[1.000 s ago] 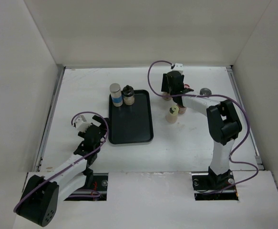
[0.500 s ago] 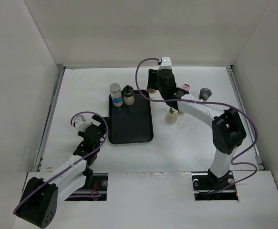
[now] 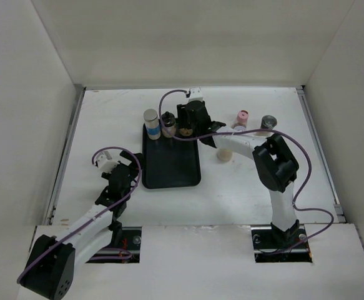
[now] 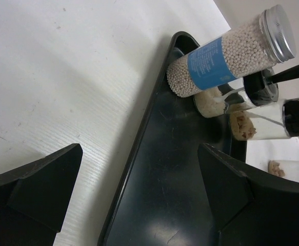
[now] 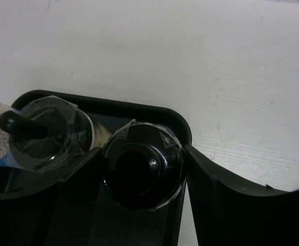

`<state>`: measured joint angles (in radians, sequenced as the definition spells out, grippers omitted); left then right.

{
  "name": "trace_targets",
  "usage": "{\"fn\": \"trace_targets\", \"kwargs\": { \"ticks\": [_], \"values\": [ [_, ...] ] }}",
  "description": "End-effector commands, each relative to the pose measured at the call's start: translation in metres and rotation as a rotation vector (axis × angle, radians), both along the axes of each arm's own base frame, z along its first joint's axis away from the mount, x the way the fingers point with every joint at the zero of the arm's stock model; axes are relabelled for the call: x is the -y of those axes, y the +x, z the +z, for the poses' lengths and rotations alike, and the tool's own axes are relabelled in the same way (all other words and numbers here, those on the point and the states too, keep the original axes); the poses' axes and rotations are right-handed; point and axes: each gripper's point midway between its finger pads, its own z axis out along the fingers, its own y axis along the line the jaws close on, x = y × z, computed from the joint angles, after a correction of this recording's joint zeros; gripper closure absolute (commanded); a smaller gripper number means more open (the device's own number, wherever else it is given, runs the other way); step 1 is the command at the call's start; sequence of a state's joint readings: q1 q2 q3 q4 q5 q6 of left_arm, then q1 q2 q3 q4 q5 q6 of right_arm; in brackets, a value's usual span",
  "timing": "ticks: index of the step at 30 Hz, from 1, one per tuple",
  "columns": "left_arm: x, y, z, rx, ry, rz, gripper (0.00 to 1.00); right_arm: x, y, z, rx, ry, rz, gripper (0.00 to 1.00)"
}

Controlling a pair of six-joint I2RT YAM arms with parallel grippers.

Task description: Organize the condiment bottles

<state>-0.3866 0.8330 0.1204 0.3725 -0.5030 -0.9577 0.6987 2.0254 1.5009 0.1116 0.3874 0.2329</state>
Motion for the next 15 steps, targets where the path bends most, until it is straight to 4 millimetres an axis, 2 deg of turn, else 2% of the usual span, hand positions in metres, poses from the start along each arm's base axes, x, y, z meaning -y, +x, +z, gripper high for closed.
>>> {"fn": "trace_targets", "kwargs": {
  "ticks": [1, 3, 5, 8, 12, 15],
  "values": [
    [0.002, 0.003, 0.009, 0.041, -0.013, -0.008, 0.00, -0.011, 0.012, 0.030, 0.075, 0.087, -0.010, 0.49],
    [0.002, 0.004, 0.010, 0.043, -0.012, -0.007, 0.00, -0.012, 0.012, 0.020, 0.059, 0.085, -0.011, 0.45],
    [0.003, 0.003, 0.007, 0.034, -0.010, -0.012, 0.00, -0.012, 0.011, 0.019, 0.055, 0.093, -0.012, 0.34],
    [0.001, 0.004, 0.010, 0.046, -0.014, -0.004, 0.00, -0.009, 0.007, 0.038, 0.082, 0.117, -0.011, 0.18],
    [0.001, 0.003, 0.007, 0.034, -0.010, -0.005, 0.00, -0.001, -0.005, 0.071, 0.127, 0.145, -0.004, 0.10],
    [0.001, 0.004, 0.011, 0.046, -0.012, -0.003, 0.00, 0.018, -0.024, 0.091, 0.150, 0.151, -0.013, 0.08]
  ]
}}
